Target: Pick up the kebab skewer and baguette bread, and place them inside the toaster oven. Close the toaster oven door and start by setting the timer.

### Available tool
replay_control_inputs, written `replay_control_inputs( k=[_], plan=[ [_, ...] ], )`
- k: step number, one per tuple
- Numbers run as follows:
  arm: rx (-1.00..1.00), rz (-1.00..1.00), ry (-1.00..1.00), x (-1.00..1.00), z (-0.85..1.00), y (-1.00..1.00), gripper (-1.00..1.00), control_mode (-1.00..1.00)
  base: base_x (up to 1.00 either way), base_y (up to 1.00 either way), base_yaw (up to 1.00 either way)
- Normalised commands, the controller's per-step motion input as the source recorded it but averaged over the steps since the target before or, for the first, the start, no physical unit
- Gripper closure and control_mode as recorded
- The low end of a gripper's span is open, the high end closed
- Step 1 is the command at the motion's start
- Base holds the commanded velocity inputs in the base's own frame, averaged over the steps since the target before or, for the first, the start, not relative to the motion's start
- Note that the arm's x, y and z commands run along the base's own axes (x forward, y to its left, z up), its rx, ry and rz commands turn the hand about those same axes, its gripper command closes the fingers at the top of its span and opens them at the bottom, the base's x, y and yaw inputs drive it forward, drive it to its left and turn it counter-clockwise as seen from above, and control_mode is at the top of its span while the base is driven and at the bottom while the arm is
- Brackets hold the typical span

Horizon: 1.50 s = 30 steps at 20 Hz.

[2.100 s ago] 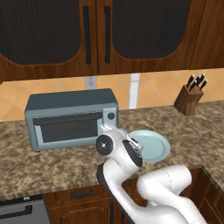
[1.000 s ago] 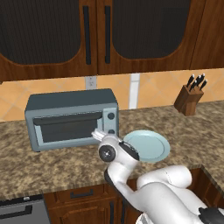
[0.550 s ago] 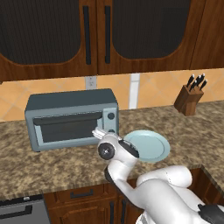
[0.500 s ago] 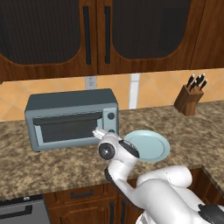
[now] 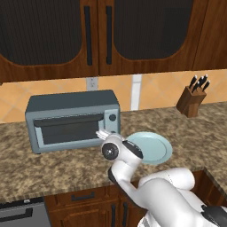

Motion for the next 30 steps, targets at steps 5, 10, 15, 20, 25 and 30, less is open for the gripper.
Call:
replay_control_inputs(
  k=[5, 10, 15, 20, 25, 30],
  plan=[
    [0.00, 0.04, -0.07, 0.10, -0.07, 0.01, -1.00, -1.00, 0.00, 0.00, 0.00],
    [0.00, 0.10, -0.08, 0.16, -0.12, 0.00, -1.00, -1.00, 0.00, 0.00, 0.00],
    [0.00, 0.11, -0.05, 0.11, -0.12, 0.00, -1.00, -1.00, 0.00, 0.00, 0.00],
    [0.00, 0.13, -0.03, 0.02, -0.22, -0.14, -1.00, -1.00, 0.00, 0.00, 0.00],
    [0.00, 0.12, 0.00, 0.01, -0.29, -0.32, -1.00, -1.00, 0.00, 0.00, 0.00],
    [0.00, 0.10, -0.01, 0.00, -0.30, -0.48, -1.00, -1.00, 0.00, 0.00, 0.00]
  ],
)
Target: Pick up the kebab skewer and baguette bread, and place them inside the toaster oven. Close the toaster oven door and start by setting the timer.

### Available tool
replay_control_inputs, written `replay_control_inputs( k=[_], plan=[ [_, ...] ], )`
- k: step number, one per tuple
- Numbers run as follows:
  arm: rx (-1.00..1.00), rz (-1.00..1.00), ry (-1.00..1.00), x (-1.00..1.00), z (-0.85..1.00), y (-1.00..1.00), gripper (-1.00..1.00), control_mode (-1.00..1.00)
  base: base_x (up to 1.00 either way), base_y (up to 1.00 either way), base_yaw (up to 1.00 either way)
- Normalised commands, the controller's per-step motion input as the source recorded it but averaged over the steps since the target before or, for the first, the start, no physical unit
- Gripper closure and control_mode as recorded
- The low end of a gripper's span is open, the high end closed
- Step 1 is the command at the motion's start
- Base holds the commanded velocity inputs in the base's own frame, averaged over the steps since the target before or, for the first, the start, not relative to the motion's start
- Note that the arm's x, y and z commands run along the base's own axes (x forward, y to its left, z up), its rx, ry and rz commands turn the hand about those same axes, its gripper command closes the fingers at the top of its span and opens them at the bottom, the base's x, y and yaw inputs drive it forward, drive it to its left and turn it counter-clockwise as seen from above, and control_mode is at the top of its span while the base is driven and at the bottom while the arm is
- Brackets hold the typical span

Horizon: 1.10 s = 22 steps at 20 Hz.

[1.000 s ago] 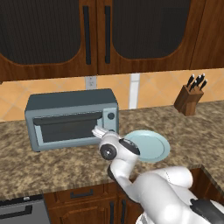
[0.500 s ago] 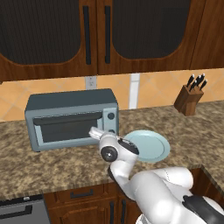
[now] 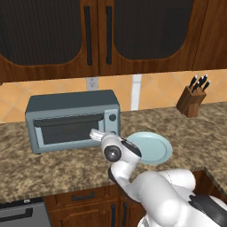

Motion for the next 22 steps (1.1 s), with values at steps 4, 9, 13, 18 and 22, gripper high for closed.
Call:
replay_control_inputs(
  k=[4, 9, 13, 18, 22],
  plan=[
    [0.00, 0.10, -0.02, 0.00, -0.41, -0.57, -1.00, -1.00, 0.00, 0.00, 0.00],
    [0.00, 0.09, -0.05, 0.00, -0.64, -0.56, -1.00, -1.00, 0.00, 0.00, 0.00],
    [0.00, 0.07, -0.07, 0.02, -0.73, -0.53, -1.00, -1.00, 0.00, 0.00, 0.00],
    [0.00, 0.07, -0.15, 0.01, -0.48, -0.57, -1.00, -1.00, 0.00, 0.00, 0.00],
    [0.00, 0.07, -0.18, 0.00, -0.41, -0.70, -1.00, -1.00, 0.00, 0.00, 0.00]
  ],
)
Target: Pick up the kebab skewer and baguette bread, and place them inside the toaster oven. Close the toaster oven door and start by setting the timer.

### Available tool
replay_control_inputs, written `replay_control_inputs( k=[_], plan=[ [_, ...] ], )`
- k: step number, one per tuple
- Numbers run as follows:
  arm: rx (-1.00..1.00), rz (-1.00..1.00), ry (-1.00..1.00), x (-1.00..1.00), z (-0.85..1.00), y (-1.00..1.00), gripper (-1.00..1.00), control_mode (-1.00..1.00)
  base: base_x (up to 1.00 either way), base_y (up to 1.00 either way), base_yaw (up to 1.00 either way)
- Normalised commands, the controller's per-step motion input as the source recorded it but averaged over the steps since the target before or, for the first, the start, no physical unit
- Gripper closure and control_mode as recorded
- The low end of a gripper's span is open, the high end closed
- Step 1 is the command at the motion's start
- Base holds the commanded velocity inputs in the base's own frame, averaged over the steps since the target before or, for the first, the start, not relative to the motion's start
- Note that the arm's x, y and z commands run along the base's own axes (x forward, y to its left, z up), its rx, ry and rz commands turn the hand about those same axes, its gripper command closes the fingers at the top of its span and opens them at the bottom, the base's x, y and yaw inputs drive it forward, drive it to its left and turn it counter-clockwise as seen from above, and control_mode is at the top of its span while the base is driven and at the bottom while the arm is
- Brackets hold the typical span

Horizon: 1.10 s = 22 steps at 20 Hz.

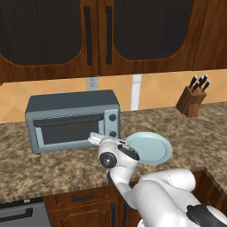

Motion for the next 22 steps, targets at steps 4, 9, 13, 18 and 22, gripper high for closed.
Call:
replay_control_inputs(
  k=[4, 9, 13, 18, 22],
  plan=[
    [0.00, 0.07, -0.16, 0.00, -0.44, -0.80, -1.00, -1.00, 0.00, 0.00, 0.00],
    [0.00, 0.07, -0.12, 0.00, -0.29, -0.87, -1.00, -1.00, 0.00, 0.00, 0.00],
    [0.03, 0.08, -0.07, 0.00, -0.26, -0.93, -1.00, -1.00, 0.00, 0.00, 0.00],
    [0.05, 0.08, -0.02, 0.00, -0.53, -0.86, -1.00, -1.00, 0.00, 0.00, 0.00],
    [0.05, 0.11, -0.04, 0.00, -0.65, -0.86, -1.00, -1.00, 0.00, 0.00, 0.00]
  ],
)
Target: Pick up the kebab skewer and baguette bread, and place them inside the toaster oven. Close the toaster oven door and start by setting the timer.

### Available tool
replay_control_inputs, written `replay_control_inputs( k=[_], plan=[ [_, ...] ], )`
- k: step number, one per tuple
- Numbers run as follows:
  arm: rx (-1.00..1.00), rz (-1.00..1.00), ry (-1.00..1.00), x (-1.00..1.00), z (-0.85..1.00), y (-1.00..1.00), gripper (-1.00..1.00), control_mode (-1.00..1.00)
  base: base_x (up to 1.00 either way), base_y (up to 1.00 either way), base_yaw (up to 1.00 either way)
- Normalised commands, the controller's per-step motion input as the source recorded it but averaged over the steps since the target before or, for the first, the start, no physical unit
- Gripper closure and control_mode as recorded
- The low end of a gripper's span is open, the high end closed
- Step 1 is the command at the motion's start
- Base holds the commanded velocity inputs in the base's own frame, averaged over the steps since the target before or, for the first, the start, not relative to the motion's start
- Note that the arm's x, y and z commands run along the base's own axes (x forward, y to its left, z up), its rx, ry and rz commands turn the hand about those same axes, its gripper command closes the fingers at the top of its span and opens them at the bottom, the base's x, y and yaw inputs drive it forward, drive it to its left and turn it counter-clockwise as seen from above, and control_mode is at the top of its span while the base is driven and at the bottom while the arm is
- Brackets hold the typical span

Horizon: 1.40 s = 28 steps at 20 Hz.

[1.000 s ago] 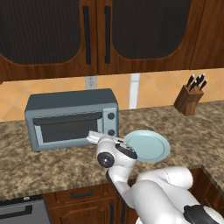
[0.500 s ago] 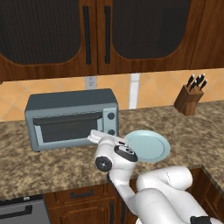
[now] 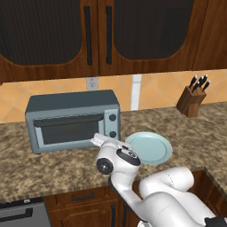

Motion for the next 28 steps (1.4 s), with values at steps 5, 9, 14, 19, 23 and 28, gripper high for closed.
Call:
replay_control_inputs(
  k=[5, 9, 14, 19, 23, 28],
  plan=[
    [0.05, 0.12, -0.08, 0.00, -0.45, -0.89, -1.00, -1.00, 0.00, 0.00, 0.00],
    [0.03, 0.15, -0.03, -0.01, -0.14, -0.83, -1.00, -1.00, 0.00, 0.00, 0.00],
    [-0.19, 0.23, 0.15, -0.09, 0.15, -0.78, -1.00, -1.00, 0.00, 0.00, 0.00],
    [-0.55, 0.26, 0.38, -0.05, 0.03, -0.66, -1.00, -1.00, 0.00, 0.00, 0.00],
    [-0.79, 0.36, 0.57, 0.00, -0.15, -0.20, -1.00, -1.00, 0.00, 0.00, 0.00],
    [-0.87, 0.47, 0.58, 0.02, -0.08, 0.00, -1.00, -1.00, 0.00, 0.00, 0.00]
  ],
)
